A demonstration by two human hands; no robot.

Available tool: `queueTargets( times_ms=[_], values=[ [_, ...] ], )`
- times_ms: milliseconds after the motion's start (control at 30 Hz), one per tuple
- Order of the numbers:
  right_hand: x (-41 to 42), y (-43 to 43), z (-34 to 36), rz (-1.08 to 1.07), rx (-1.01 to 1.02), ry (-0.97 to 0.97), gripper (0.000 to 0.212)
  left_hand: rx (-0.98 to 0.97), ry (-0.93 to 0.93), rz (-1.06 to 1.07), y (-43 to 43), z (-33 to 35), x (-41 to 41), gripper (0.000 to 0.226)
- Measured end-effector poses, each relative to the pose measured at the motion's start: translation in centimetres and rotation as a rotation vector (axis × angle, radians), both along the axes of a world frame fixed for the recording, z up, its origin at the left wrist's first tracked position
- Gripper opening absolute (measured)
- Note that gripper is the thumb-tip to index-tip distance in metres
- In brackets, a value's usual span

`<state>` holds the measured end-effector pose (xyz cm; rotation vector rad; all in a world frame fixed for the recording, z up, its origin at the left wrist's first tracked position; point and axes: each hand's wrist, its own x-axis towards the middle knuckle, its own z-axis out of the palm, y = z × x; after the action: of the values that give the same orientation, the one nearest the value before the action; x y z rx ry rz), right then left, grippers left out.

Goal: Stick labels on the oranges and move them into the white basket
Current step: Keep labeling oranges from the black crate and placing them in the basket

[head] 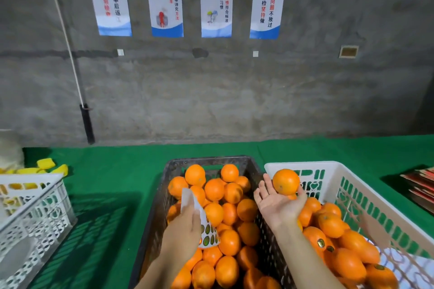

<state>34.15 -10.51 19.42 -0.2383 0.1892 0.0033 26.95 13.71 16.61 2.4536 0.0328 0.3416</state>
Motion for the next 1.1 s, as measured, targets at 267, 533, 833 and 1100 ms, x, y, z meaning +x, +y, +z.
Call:
queueTargets(
  times_ms=[267, 533, 833, 1100],
  values=[
    [0.6, -0.2, 0.1, -0.116, -0.012, 0.058, 0.068, -0.637, 0.166, -0.064, -0.3, 0.3, 0.2, 0.027],
    [-2.2, 5.3, -2.9, -0.100, -1.897, -0.460, 0.012, -1.087, 0.258, 0.131, 0.1, 1.5, 0.7, 0.022],
    [-2.1, 7.0, -4.7, -0.073, -2.267, -0.910, 0.040, -1.088, 0.255, 0.101, 0.1, 2.3, 0.3, 0.034],
    [-2.0, 7.5, -3.5, -0.135, -2.232, -0.935, 0.038, -1.272, 0.324, -0.006, -0.6, 2.9, 0.1, 0.039]
  ],
)
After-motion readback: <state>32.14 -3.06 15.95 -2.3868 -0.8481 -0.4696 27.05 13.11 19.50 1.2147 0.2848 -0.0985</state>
